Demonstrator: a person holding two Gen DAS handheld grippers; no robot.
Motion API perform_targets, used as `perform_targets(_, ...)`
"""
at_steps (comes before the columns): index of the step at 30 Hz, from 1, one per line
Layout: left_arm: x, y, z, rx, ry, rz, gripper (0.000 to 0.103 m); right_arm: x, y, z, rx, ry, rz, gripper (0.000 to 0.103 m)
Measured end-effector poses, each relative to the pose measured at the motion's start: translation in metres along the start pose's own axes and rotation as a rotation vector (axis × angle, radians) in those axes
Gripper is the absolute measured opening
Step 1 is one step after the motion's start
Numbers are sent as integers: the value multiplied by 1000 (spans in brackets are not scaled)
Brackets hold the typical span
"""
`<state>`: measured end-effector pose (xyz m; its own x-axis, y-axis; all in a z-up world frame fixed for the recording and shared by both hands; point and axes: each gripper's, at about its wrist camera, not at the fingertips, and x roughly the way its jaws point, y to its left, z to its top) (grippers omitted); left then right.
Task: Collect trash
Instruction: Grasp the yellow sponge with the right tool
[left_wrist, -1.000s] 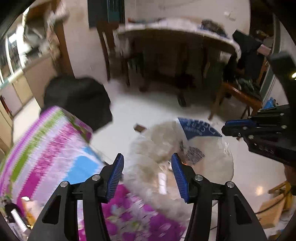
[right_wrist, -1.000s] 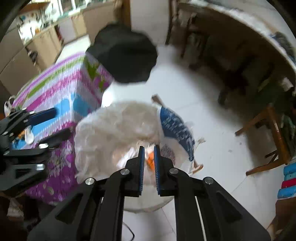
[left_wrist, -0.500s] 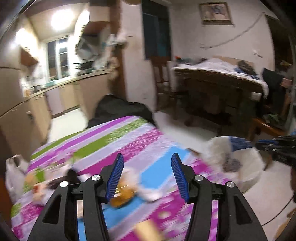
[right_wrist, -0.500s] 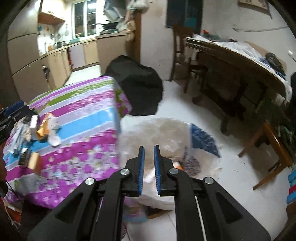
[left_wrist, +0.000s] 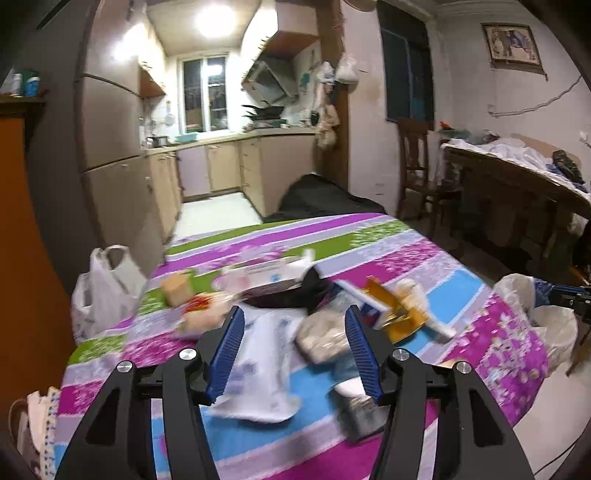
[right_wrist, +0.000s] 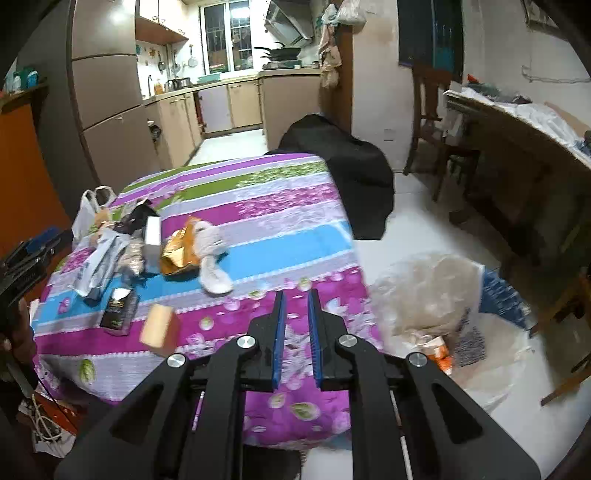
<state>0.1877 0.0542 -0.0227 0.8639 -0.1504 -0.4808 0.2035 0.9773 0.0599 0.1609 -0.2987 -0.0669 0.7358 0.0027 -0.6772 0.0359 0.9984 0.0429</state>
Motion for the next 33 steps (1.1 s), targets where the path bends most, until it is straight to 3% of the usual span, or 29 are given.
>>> perform_targets(5,-18,17,-25,7,20,56,63,11,28,-14,-28,30,73,11)
perform_targets(10,-21,14,-55,-15,103,-9,63,21,58,-31,-75,65,177,12)
perform_targets(11,-19,9,-61,-11,118,-19,63,25,68,-35,-98,67,201,16)
perform_targets(14,-17,-2,-71,8,140,-29,63,32,90,-42,-134,67,259,50)
perform_targets(16,-16,-5,-75,3,143,-36,63,35,105,-43,-163,59,310,55)
perform_targets(19,-16,-5,-75,-4,142,-29,63,46,122,-43,-210,54,263,55)
perform_targets(23,-13,-6,-75,-10,151,-47,63,67,119,-41,-156,86,216,55)
perform_targets(26,-10,-13,-74,-7,154,-82,63,79,117,-43,-135,125,227,31)
perform_targets(33,25,-38,-59,-34,198,-180,63,54,95,-38,-79,44,232,30)
